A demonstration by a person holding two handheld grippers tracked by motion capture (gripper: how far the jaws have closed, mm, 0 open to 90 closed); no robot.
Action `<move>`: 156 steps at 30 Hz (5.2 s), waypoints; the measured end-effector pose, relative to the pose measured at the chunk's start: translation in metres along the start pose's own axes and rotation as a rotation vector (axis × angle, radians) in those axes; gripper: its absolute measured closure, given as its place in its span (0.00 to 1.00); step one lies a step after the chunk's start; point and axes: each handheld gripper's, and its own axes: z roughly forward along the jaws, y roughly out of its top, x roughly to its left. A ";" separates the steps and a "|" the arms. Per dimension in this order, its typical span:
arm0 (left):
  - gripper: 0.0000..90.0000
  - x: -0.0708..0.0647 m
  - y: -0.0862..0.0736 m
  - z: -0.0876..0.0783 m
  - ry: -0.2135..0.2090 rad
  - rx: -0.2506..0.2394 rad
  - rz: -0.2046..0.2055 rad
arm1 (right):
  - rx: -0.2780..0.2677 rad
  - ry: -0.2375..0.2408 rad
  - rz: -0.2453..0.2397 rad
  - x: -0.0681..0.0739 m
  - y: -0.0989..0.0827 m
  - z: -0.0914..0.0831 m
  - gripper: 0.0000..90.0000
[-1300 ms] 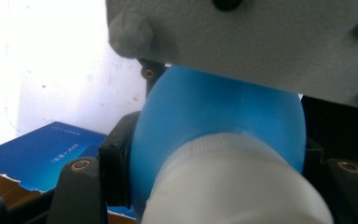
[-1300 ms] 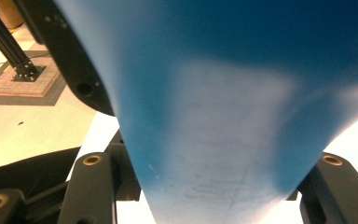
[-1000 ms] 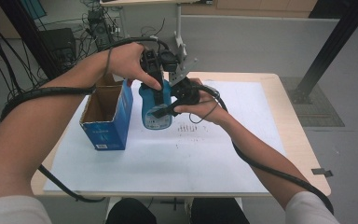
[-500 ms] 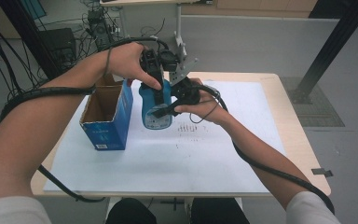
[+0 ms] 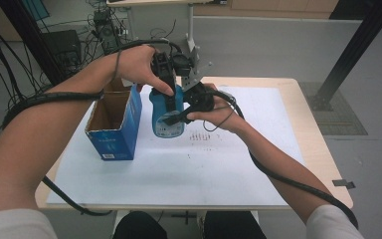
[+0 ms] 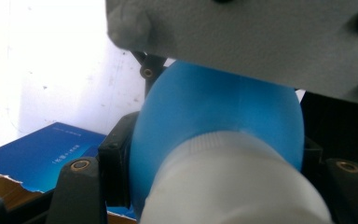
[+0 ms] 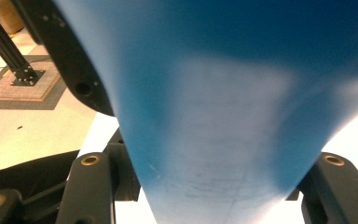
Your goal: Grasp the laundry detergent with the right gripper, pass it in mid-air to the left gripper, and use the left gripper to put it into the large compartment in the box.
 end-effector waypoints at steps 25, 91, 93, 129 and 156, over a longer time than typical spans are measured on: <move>0.40 -0.001 0.002 -0.003 -0.003 -0.014 -0.015 | -0.029 -0.024 0.030 0.003 -0.003 -0.003 0.34; 0.41 0.064 -0.118 -0.148 0.160 -0.097 -1.152 | 0.579 -0.329 0.397 0.010 -0.069 -0.198 0.05; 0.41 0.065 -0.126 -0.150 0.159 -0.105 -1.189 | 0.576 -0.329 0.394 0.010 -0.068 -0.198 0.05; 0.41 0.072 -0.159 -0.136 0.153 -0.106 -1.402 | 0.603 -0.291 0.386 0.009 -0.067 -0.187 0.06; 0.41 0.081 -0.166 -0.081 0.103 -0.082 -1.409 | 0.623 -0.279 0.383 0.008 -0.069 -0.182 0.06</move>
